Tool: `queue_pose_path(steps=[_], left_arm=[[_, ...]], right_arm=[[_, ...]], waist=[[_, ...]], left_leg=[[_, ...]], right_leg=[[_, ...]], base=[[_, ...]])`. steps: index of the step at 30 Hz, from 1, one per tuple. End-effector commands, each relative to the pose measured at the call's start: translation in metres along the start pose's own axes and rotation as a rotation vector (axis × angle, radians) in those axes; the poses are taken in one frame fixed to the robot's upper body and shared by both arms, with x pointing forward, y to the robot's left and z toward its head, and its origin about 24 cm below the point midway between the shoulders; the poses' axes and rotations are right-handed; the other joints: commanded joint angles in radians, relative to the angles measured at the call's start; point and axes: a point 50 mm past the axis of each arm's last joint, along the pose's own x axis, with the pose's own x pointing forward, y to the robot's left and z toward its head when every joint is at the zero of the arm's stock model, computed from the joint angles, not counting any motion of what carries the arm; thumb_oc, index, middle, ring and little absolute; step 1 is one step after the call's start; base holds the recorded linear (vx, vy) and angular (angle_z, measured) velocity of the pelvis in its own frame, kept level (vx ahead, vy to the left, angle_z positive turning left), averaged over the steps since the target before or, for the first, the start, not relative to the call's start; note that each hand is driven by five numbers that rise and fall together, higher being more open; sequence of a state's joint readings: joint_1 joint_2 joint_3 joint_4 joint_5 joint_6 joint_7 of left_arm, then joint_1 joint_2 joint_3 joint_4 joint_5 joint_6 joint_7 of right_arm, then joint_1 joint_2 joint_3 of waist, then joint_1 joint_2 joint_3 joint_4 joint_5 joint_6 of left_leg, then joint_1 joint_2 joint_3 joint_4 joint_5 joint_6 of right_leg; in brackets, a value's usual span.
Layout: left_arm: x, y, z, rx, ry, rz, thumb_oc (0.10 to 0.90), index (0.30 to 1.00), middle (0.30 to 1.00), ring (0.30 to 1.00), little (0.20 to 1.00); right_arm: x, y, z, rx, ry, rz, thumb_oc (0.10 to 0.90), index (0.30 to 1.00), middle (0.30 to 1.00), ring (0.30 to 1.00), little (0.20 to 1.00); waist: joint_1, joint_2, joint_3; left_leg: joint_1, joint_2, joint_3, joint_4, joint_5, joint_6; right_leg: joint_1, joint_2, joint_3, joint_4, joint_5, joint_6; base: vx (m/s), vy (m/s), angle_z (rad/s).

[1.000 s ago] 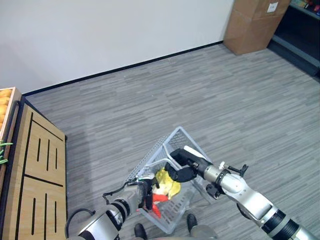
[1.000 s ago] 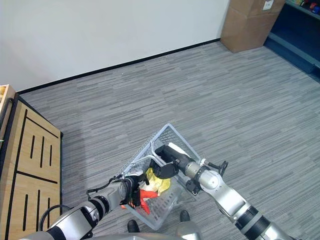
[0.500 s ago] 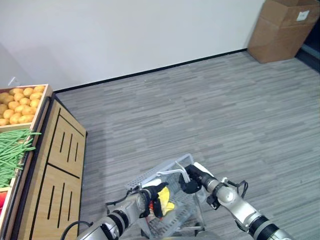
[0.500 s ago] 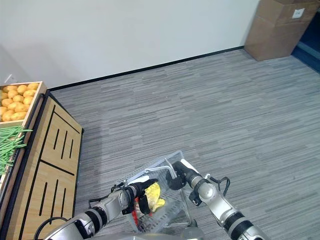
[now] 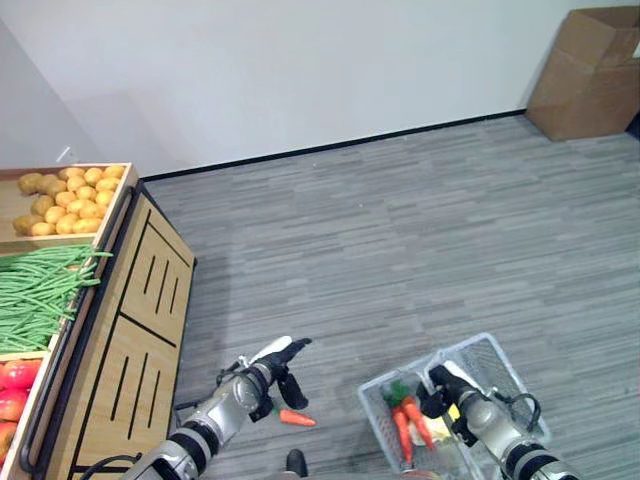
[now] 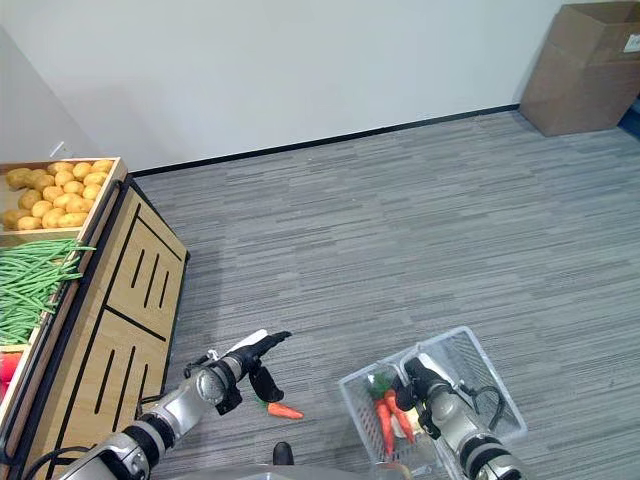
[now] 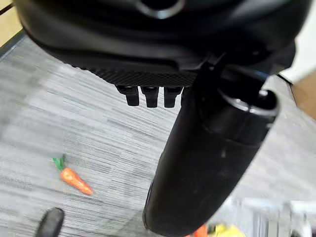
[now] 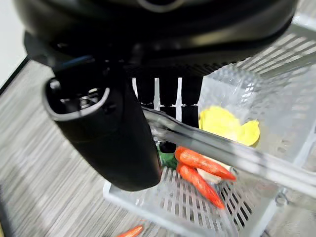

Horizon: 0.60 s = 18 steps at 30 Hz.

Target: Get the vegetables into the basket

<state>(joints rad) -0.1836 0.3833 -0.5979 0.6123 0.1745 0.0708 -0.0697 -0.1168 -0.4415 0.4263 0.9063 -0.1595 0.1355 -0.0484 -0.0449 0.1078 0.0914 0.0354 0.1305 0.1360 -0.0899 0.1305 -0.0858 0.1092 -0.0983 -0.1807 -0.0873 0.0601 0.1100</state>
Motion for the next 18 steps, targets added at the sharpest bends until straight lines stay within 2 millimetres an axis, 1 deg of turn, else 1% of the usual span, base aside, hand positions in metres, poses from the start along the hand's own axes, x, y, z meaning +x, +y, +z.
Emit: queue_pose_path(steps=[1,2,3,6,7,9,10,11,13,14,15,16,17,18], left_arm=[[0.004,0.023,0.015,-0.002,-0.073,0.054,0.9,1.0,1.0,1.0,1.0],[0.003,0.022,0.009,-0.017,-0.052,0.056,0.9,1.0,1.0,1.0,1.0],[0.001,0.019,-0.007,-0.053,0.008,0.06,0.9,1.0,1.0,1.0,1.0],[-0.003,0.014,-0.035,-0.079,0.123,0.071,0.9,1.0,1.0,1.0,1.0],[-0.006,0.015,-0.042,-0.068,0.148,0.083,0.9,1.0,1.0,1.0,1.0],[-0.011,0.018,-0.049,-0.074,0.16,0.106,0.9,1.0,1.0,1.0,1.0],[-0.016,0.018,-0.057,-0.171,0.172,0.15,0.9,1.0,1.0,1.0,1.0],[-0.016,0.018,-0.058,-0.172,0.173,0.15,0.9,1.0,1.0,1.0,1.0],[-0.022,-0.004,-0.084,-0.319,0.298,0.181,0.9,1.0,1.0,1.0,1.0],[-0.024,-0.009,-0.09,-0.346,0.332,0.185,0.9,1.0,1.0,1.0,1.0],[-0.027,-0.019,-0.101,-0.413,0.398,0.19,0.9,1.0,1.0,1.0,1.0],[-0.03,-0.032,-0.109,-0.519,0.464,0.199,0.9,1.0,1.0,1.0,1.0],[-0.031,-0.038,-0.113,-0.542,0.497,0.191,0.9,1.0,1.0,1.0,1.0],[-0.031,-0.038,-0.112,-0.542,0.496,0.192,0.9,1.0,1.0,1.0,1.0]], right_arm=[[0.004,-0.028,0.052,0.027,-0.191,-0.105,0.4,0.3,0.3,0.3,0.3],[0.004,-0.029,0.044,0.042,-0.165,-0.112,0.4,0.3,0.3,0.3,0.3],[0.004,-0.031,0.032,0.076,-0.122,-0.123,0.4,0.3,0.3,0.3,0.3],[0.004,-0.034,0.009,0.134,-0.049,-0.149,0.4,0.3,0.3,0.3,0.3],[0.003,-0.036,0.002,0.156,-0.026,-0.164,0.4,0.3,0.3,0.3,0.3],[0.001,-0.038,-0.013,0.191,0.017,-0.181,0.4,0.3,0.3,0.3,0.3],[-0.002,-0.03,-0.032,0.229,0.077,-0.173,0.4,0.3,0.3,0.3,0.3],[-0.003,-0.03,-0.032,0.228,0.077,-0.173,0.4,0.3,0.3,0.3,0.3],[-0.007,-0.013,-0.055,0.285,0.157,-0.156,0.4,0.3,0.3,0.3,0.3],[-0.008,-0.01,-0.059,0.285,0.172,-0.152,0.4,0.3,0.3,0.3,0.3],[-0.01,-0.004,-0.066,0.285,0.205,-0.143,0.4,0.3,0.3,0.3,0.3],[-0.011,0.004,-0.07,0.292,0.232,-0.13,0.4,0.3,0.3,0.3,0.3],[-0.012,0.01,-0.074,0.287,0.258,-0.118,0.4,0.3,0.3,0.3,0.3],[-0.012,0.01,-0.074,0.287,0.257,-0.118,0.4,0.3,0.3,0.3,0.3]], waist=[[0.011,-0.046,-0.037],[0.012,-0.046,-0.036],[0.013,-0.048,-0.032],[0.009,-0.05,-0.029],[0.007,-0.05,-0.027],[0.006,-0.052,-0.022],[0.007,-0.057,-0.017],[0.006,-0.056,-0.018],[0.004,-0.065,-0.014],[0.003,-0.066,-0.014],[0.002,-0.07,-0.013],[0.001,-0.073,-0.011],[0.0,-0.075,-0.01],[0.0,-0.075,-0.009]], left_leg=[[0.037,0.01,0.003,0.017,-0.073,-0.037],[0.036,0.009,0.001,0.017,-0.072,-0.037],[0.033,0.008,-0.001,0.016,-0.07,-0.036],[0.028,0.007,-0.002,0.015,-0.067,-0.036],[0.026,0.007,-0.001,0.014,-0.067,-0.037],[0.022,0.007,0.001,0.014,-0.067,-0.037],[0.019,0.007,0.0,0.013,-0.065,-0.037],[0.019,0.007,0.0,0.013,-0.065,-0.037],[0.021,0.009,-0.001,0.011,-0.065,-0.037],[0.021,0.009,0.0,0.011,-0.065,-0.037],[0.023,0.009,0.003,0.01,-0.065,-0.037],[0.023,0.011,0.007,0.01,-0.063,-0.038],[0.024,0.012,0.008,0.01,-0.063,-0.038],[0.024,0.012,0.009,0.01,-0.063,-0.038]], right_leg=[[-0.044,-0.048,0.005,0.032,-0.031,0.046],[-0.046,-0.048,0.005,0.031,-0.03,0.046],[-0.049,-0.048,0.004,0.032,-0.028,0.046],[-0.056,-0.048,0.007,0.032,-0.026,0.046],[-0.058,-0.047,0.008,0.031,-0.025,0.046],[-0.064,-0.046,0.013,0.033,-0.024,0.048],[-0.069,-0.046,0.013,0.033,-0.022,0.048],[-0.068,-0.046,0.013,0.033,-0.023,0.048],[-0.066,-0.043,0.014,0.028,-0.023,0.046],[-0.066,-0.043,0.014,0.027,-0.023,0.046],[-0.066,-0.042,0.016,0.025,-0.023,0.045],[-0.066,-0.041,0.017,0.025,-0.022,0.044],[-0.066,-0.04,0.018,0.024,-0.022,0.043],[-0.066,-0.04,0.018,0.024,-0.023,0.043]], base=[[0.0,0.006,0.04],[0.0,0.0,0.0],[0.0,0.0,0.0],[0.0,0.0,0.0],[0.0,0.0,0.0],[0.0,0.0,0.0],[0.0,0.0,0.0],[0.0,0.0,0.0],[0.0,0.0,0.0],[0.0,0.0,0.0],[0.0,-0.018,-0.05],[0.0,-0.018,-0.06],[0.0,-0.012,-0.06],[0.01,-0.007,-0.06]])
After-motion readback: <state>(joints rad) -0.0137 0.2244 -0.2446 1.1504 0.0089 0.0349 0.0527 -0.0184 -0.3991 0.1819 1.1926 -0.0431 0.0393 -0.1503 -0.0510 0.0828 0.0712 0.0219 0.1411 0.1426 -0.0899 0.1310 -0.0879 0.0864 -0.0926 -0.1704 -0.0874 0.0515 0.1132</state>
